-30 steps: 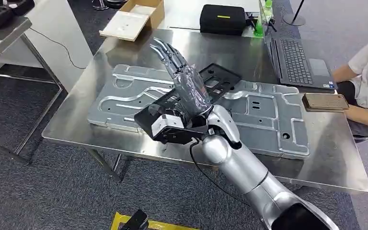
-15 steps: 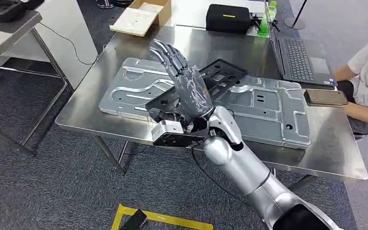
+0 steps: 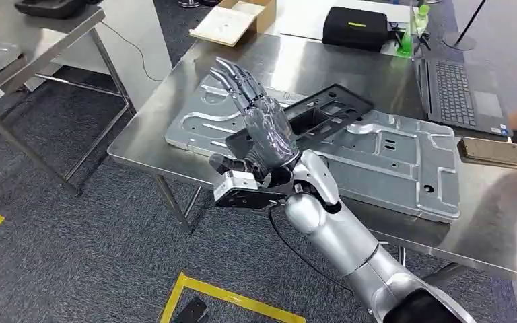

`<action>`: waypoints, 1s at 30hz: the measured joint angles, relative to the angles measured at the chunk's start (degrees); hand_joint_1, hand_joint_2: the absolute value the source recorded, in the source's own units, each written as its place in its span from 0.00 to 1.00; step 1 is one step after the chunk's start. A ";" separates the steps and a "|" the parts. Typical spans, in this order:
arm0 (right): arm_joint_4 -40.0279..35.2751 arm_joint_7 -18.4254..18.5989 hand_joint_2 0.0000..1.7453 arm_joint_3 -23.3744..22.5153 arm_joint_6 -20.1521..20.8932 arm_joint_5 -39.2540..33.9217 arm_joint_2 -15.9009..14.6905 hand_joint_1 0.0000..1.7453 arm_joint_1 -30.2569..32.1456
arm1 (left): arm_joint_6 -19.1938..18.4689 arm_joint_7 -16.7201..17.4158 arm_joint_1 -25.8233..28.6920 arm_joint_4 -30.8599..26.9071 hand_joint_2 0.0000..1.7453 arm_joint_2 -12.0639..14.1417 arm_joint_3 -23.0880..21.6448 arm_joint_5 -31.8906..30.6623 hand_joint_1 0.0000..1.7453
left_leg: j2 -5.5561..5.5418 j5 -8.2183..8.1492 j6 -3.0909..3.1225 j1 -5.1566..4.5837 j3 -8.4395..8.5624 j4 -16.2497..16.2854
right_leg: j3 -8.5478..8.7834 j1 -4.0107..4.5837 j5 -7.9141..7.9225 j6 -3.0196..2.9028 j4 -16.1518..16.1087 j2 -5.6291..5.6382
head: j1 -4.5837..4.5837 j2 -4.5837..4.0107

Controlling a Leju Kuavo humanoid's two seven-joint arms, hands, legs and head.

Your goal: Take the parts from the cabinet and place them on the table.

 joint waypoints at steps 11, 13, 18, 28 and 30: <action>-0.28 0.02 0.00 0.00 0.02 -0.02 -0.11 0.00 0.36 | 0.00 -0.07 0.19 0.00 0.00 0.07 0.00 -0.02 0.00 | -6.21 1.92 3.91 -0.48 -1.07 -1.02 | -8.03 -0.01 -8.03 2.03 17.38 4.61 | 0.09 0.00; -0.31 0.02 0.00 0.00 0.02 -0.02 -0.11 0.00 0.29 | -0.02 -0.02 0.27 0.00 0.00 0.09 0.00 -0.18 0.00 | -7.76 2.02 3.79 -0.55 -1.07 -0.92 | -5.07 -0.01 -3.72 1.54 11.44 4.96 | 0.09 0.00; -0.33 0.00 0.00 0.00 -0.07 0.00 -0.13 0.00 0.15 | 0.00 0.39 0.17 0.00 0.00 0.07 0.00 -1.01 0.00 | -10.82 2.50 2.45 -0.14 -2.00 -0.76 | 0.03 0.25 -0.34 0.89 0.27 8.82 | 0.07 0.00; -0.39 -0.39 0.00 0.00 0.04 -0.02 0.15 0.00 0.17 | 0.59 1.07 0.62 0.00 0.00 1.38 0.00 -0.55 0.00 | -4.39 -1.55 0.06 0.45 -7.37 10.83 | 0.55 -0.16 -0.10 -0.30 -0.72 1.17 | -0.41 0.00; -0.39 -0.61 0.00 0.00 0.26 -0.04 0.35 0.00 0.13 | 0.87 1.09 0.69 0.00 0.00 1.81 0.02 -0.11 0.00 | -1.86 2.34 0.09 0.48 -1.97 1.04 | 0.70 -0.21 -0.59 0.15 -0.23 -0.09 | -0.42 0.00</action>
